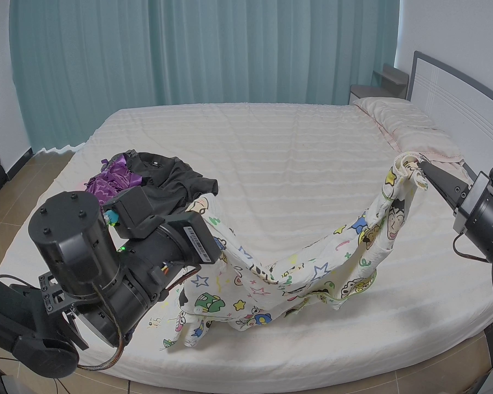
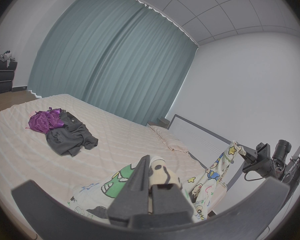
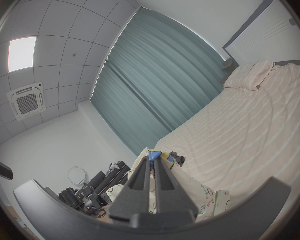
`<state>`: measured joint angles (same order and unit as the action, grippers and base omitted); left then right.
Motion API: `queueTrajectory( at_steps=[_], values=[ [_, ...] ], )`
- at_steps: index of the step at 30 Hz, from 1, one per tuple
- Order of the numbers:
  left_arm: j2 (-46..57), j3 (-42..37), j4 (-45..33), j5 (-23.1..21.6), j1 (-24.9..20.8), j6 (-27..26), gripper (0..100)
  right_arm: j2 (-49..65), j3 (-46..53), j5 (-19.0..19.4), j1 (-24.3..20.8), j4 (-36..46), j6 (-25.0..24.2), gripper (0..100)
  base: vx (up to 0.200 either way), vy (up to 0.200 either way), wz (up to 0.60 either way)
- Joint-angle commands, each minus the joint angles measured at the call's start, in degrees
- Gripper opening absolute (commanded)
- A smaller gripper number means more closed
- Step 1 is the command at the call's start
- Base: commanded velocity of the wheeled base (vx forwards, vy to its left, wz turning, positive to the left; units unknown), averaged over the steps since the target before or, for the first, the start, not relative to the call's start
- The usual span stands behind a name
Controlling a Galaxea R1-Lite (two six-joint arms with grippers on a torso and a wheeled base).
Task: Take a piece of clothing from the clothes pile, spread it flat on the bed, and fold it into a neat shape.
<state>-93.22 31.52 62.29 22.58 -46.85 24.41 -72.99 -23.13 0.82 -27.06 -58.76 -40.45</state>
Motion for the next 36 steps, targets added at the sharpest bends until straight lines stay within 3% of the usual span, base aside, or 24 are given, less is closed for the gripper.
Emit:
queueTrajectory(
  at_steps=[1,23,31,36],
  values=[
    [-0.29,0.47,0.20,0.10,0.00,0.03,0,0.39,-0.08,0.15,1.66,-0.04,0.02,0,0.000,-0.200,0.00],
    [-0.29,-1.29,0.28,0.19,-0.17,0.47,0,-0.93,0.71,0.33,1.40,-0.04,-0.68,0,0.000,-0.200,0.00],
    [-0.91,-2.52,0.28,0.19,-0.17,0.56,0,-2.51,0.54,0.33,1.31,-0.13,-0.68,0,0.000,0.000,0.00],
    [-0.56,-2.61,1.87,1.68,-0.26,0.56,0,-1.63,1.68,0.33,1.40,-0.13,-0.77,0,-0.200,0.000,0.00]
  ],
)
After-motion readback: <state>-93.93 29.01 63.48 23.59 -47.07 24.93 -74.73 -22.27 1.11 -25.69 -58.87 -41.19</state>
